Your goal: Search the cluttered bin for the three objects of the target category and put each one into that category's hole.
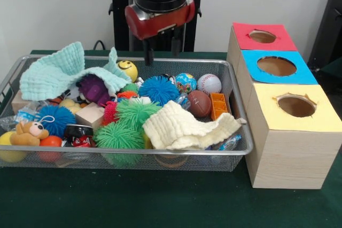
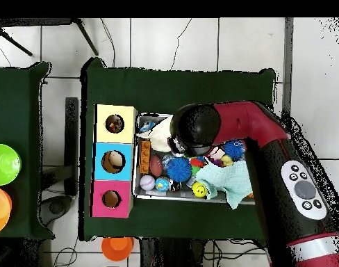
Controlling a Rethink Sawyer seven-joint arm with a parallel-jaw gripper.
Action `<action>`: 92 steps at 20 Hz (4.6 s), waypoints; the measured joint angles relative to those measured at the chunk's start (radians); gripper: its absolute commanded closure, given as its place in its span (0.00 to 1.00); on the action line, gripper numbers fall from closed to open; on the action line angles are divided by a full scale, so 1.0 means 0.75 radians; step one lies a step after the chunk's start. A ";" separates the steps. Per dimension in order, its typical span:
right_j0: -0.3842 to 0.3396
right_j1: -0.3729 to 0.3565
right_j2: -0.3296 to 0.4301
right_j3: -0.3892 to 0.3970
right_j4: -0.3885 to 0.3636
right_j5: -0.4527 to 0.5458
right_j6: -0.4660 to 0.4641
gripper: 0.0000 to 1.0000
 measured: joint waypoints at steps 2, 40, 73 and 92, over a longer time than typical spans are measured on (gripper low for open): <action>-0.018 0.002 0.000 -0.013 -0.034 0.044 -0.005 0.00; -0.264 0.218 -0.033 -0.332 -0.390 0.293 -0.440 0.00; -0.238 0.378 -0.103 -0.329 -0.471 0.293 -0.440 0.00; -0.215 0.415 -0.115 -0.325 -0.471 0.292 -0.440 0.00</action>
